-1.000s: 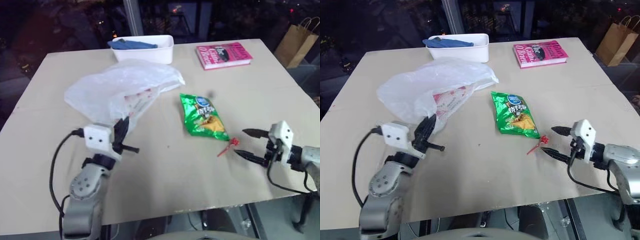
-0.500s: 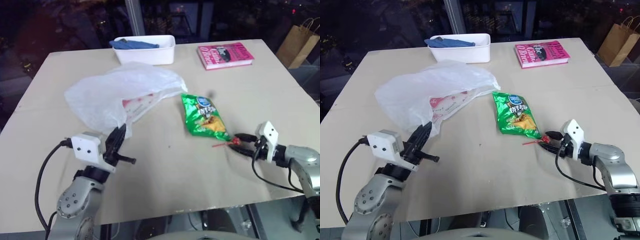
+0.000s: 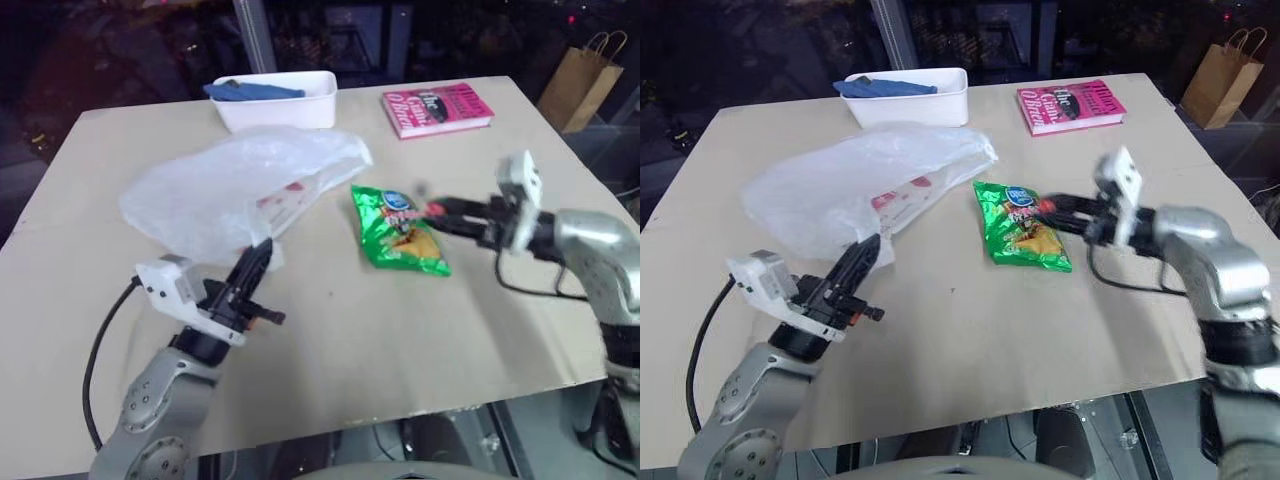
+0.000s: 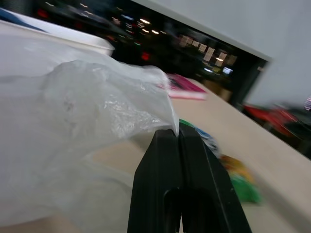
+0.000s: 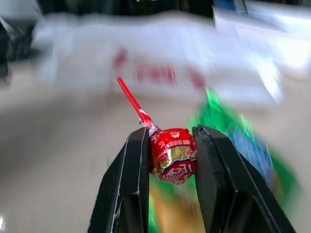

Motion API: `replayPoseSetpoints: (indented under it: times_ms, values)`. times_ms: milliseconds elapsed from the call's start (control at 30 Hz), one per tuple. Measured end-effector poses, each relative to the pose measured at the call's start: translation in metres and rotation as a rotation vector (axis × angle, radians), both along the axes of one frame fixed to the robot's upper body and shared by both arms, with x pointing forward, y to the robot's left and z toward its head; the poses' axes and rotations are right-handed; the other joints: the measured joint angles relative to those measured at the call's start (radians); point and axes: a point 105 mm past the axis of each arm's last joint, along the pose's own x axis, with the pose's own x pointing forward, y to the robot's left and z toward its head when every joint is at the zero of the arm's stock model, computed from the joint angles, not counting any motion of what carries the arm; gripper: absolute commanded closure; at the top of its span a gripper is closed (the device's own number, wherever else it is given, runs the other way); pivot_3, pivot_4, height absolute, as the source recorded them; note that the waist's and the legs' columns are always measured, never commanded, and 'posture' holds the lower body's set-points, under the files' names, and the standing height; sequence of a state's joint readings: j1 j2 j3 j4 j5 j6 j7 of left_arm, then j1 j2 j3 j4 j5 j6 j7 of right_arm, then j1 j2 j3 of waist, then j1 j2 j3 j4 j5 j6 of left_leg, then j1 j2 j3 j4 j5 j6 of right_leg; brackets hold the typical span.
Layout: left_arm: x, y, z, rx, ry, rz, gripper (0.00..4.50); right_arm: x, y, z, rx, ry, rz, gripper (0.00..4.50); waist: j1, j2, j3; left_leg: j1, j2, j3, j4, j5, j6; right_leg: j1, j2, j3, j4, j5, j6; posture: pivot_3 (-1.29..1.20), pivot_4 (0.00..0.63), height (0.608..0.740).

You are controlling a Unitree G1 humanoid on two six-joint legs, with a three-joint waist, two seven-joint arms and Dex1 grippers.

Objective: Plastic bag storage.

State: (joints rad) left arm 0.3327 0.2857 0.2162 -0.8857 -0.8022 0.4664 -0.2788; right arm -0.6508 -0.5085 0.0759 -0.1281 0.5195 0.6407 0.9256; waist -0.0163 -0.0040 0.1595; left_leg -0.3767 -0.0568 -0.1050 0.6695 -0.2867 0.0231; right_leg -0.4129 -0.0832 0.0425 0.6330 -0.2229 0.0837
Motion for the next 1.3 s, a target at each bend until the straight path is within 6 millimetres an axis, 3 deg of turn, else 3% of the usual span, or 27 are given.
replayPoseSetpoints:
  times_ms: [167,233,400,533,700,767,833,967,1100,1300]
  values:
    - [-0.011,-0.014,-0.006,-0.029,0.038,-0.114,4.5,0.035,0.052,-0.039,-0.158,0.014,-0.014,3.71,0.003,0.0,0.0,-0.003,-0.004,0.001,0.0,0.0,0.0,-0.003,-0.003,0.001,0.0,0.0,0.0,0.0,0.15,0.74]
    - [-0.015,-0.019,-0.005,-0.031,0.034,-0.149,4.5,0.04,0.071,-0.045,-0.185,0.002,0.008,3.71,0.002,0.0,0.0,-0.003,-0.004,0.0,0.0,0.0,0.0,-0.003,-0.003,0.0,0.0,0.0,0.0,0.0,0.15,0.74]
    - [-0.022,-0.029,-0.005,-0.032,0.039,-0.208,4.5,0.038,0.109,-0.042,-0.212,-0.028,0.08,3.71,-0.002,0.001,0.001,-0.003,-0.003,0.0,-0.002,0.0,0.0,-0.005,-0.002,0.001,-0.001,0.0,0.0,0.0,0.15,0.74]
    - [-0.024,-0.033,-0.003,-0.046,0.022,-0.224,4.5,0.025,0.143,-0.045,-0.239,-0.053,0.166,3.71,-0.005,0.002,0.001,-0.003,-0.003,-0.001,-0.002,0.0,-0.001,-0.005,-0.001,0.001,0.0,0.0,0.0,0.0,0.15,0.74]
    - [-0.026,-0.038,-0.003,-0.057,0.021,-0.248,4.5,0.017,0.169,-0.037,-0.194,-0.038,0.207,3.71,-0.004,0.002,0.001,-0.003,-0.004,-0.001,-0.002,0.0,-0.001,-0.005,-0.002,0.001,0.001,0.0,0.0,0.0,0.15,0.74]
    - [-0.026,-0.041,-0.002,-0.058,0.014,-0.258,4.5,0.015,0.178,-0.034,-0.156,-0.004,0.201,2.7,-0.006,0.002,0.001,-0.003,-0.004,-0.001,-0.002,0.001,-0.001,-0.006,-0.002,0.001,0.001,0.0,0.0,0.0,0.15,0.74]
    - [-0.024,-0.044,0.002,-0.059,-0.008,-0.272,4.5,0.016,0.191,-0.028,-0.097,0.061,0.156,1.98,-0.01,0.002,0.001,-0.004,-0.004,-0.001,-0.002,0.001,-0.002,-0.009,-0.001,0.001,0.004,-0.001,-0.001,0.0,0.15,0.74]
    - [-0.022,-0.044,0.006,-0.06,-0.034,-0.276,4.5,0.026,0.184,-0.021,-0.035,0.141,0.082,0.04,-0.006,0.002,0.001,-0.005,-0.004,-0.002,-0.002,0.002,-0.003,-0.01,-0.002,0.001,0.006,-0.001,-0.002,0.0,0.15,0.74]
    - [-0.016,-0.036,0.002,-0.062,-0.023,-0.237,4.5,0.032,0.164,-0.023,-0.102,0.049,0.073,0.04,-0.011,0.002,0.001,-0.005,-0.006,-0.001,-0.002,0.002,-0.003,-0.01,-0.002,0.001,0.007,-0.001,-0.002,0.0,0.15,0.74]
    - [-0.004,-0.011,0.003,-0.114,-0.026,-0.132,4.5,0.047,0.084,-0.036,-0.219,0.038,0.042,0.04,-0.013,0.002,0.002,-0.005,-0.006,-0.001,-0.001,0.002,-0.003,-0.01,-0.002,0.001,0.007,-0.001,-0.002,0.0,0.15,0.74]
